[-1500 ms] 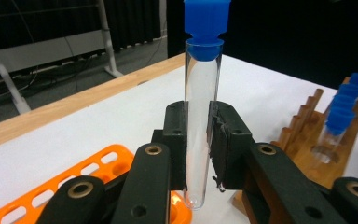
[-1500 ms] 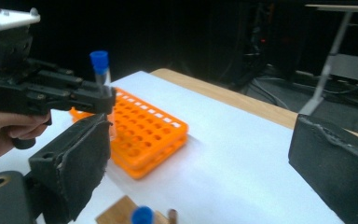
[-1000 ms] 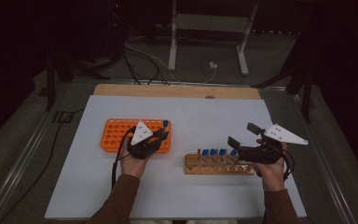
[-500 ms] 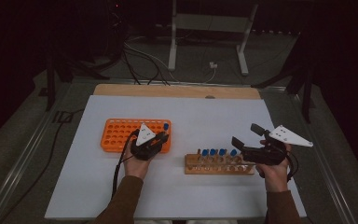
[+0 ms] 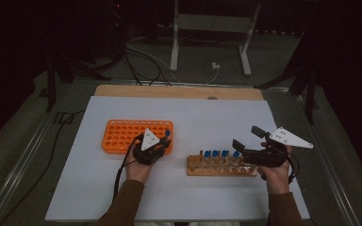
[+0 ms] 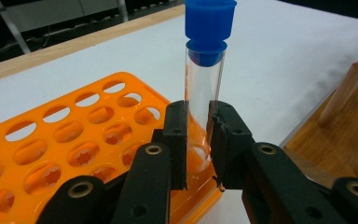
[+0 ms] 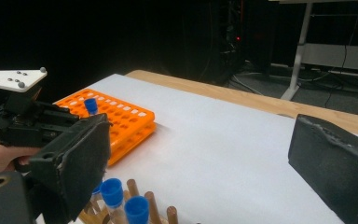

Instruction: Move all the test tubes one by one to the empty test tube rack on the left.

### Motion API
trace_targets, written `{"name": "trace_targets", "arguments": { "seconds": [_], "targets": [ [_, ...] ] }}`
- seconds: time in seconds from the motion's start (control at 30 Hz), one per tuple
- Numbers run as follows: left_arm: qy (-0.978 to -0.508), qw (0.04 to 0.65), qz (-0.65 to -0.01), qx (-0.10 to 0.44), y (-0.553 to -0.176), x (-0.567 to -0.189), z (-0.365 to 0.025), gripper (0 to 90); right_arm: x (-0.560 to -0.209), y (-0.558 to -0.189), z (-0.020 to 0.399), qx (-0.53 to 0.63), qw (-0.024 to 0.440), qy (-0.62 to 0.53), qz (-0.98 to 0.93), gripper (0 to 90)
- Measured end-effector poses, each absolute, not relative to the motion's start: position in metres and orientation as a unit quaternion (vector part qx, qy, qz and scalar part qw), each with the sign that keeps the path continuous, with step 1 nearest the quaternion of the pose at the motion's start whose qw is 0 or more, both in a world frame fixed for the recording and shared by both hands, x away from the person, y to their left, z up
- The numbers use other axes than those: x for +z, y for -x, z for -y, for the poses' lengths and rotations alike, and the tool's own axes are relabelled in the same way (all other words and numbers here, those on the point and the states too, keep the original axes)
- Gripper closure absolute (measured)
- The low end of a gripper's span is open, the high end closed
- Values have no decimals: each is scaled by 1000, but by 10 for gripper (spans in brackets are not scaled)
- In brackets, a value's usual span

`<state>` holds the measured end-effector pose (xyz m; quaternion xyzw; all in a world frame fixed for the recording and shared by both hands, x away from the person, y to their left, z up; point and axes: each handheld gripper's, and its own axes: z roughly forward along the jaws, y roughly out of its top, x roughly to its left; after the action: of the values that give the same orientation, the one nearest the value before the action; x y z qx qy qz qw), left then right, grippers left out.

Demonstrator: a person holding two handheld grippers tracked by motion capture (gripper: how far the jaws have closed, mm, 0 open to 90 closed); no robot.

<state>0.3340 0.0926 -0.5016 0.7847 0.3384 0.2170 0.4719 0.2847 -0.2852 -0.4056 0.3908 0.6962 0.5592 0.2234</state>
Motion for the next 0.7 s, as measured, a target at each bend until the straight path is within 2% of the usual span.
{"name": "trace_targets", "arguments": {
  "seconds": [0.7],
  "targets": [
    [-783,470,-356,202,-333,-505,-96,776,-413,-285,281,551,214,-388,-708,59]
  ]
}}
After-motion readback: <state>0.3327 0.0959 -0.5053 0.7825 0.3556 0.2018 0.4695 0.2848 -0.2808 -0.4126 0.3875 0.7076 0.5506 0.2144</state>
